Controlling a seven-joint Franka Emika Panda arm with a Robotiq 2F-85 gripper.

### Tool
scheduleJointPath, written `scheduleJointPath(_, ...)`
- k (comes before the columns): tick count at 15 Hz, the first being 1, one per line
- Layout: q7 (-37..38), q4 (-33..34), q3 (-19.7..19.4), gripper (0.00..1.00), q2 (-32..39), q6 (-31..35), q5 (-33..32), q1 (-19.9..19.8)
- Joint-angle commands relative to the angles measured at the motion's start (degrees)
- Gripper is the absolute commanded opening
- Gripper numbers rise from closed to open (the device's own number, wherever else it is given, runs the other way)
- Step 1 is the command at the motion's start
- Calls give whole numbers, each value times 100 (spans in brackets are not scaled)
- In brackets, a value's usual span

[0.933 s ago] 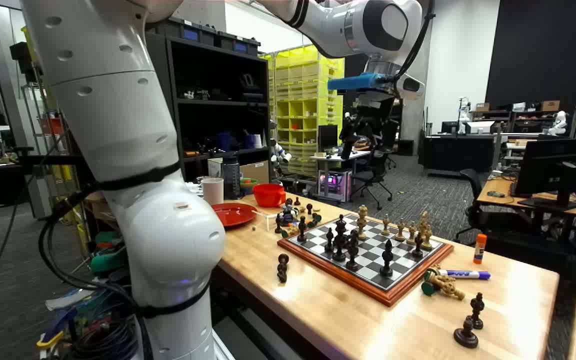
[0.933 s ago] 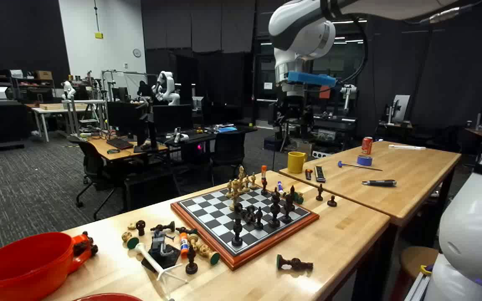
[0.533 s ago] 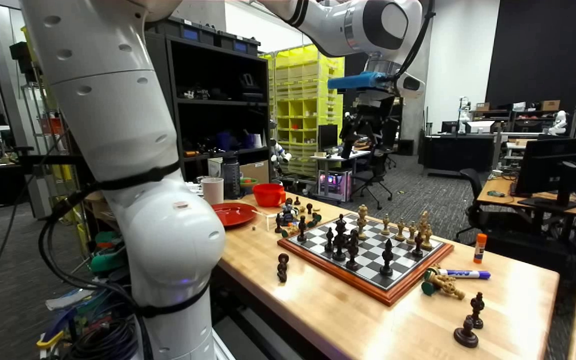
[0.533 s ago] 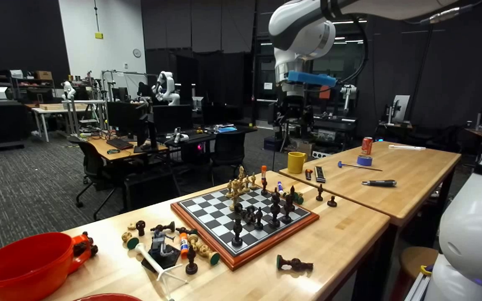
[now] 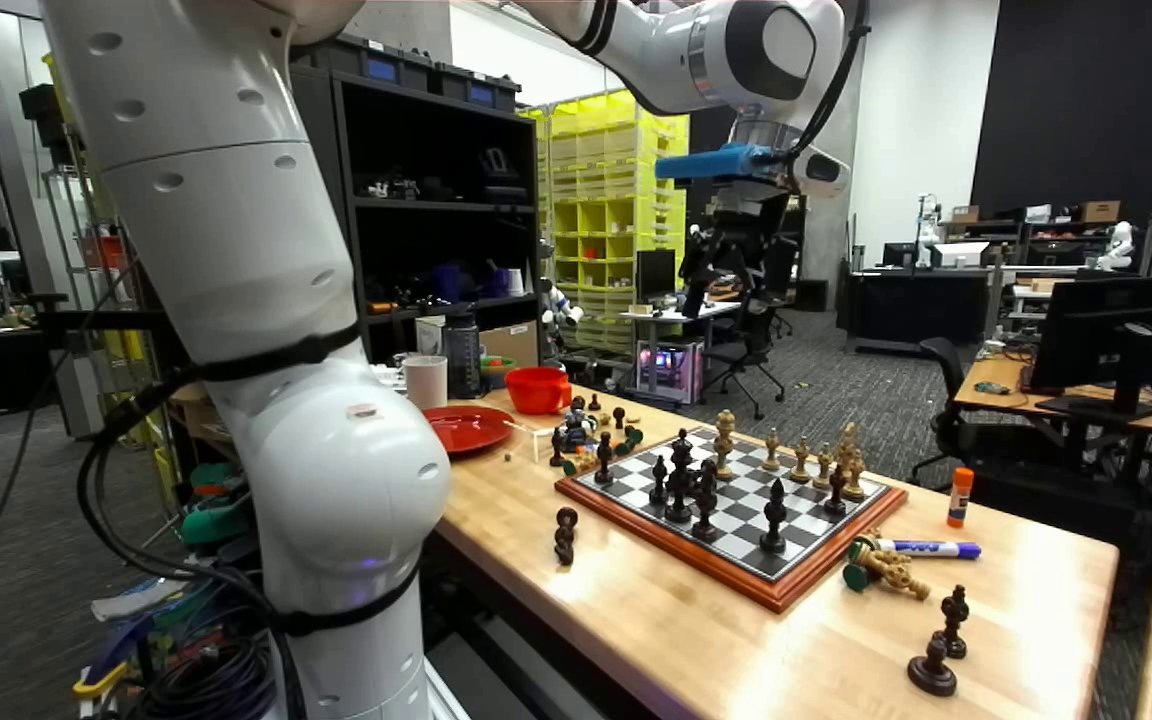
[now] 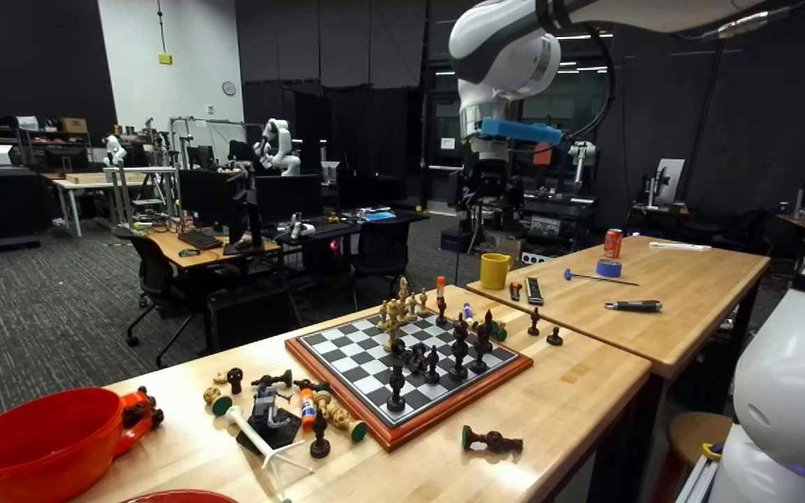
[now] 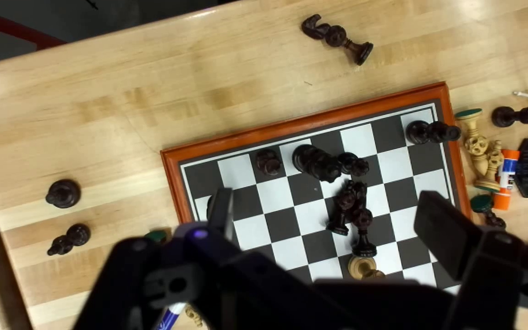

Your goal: Move one brown chess piece on the left side of the board backwards.

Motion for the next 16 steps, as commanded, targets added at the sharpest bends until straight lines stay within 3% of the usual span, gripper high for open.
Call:
scheduleJointPath(1, 29, 36, 72, 100, 70, 7, 18, -8)
scheduleJointPath(7, -4, 67, 254, 100, 300, -24, 4, 117)
scheduleJointPath(16, 330, 395, 622, 100, 1162, 881, -13, 416)
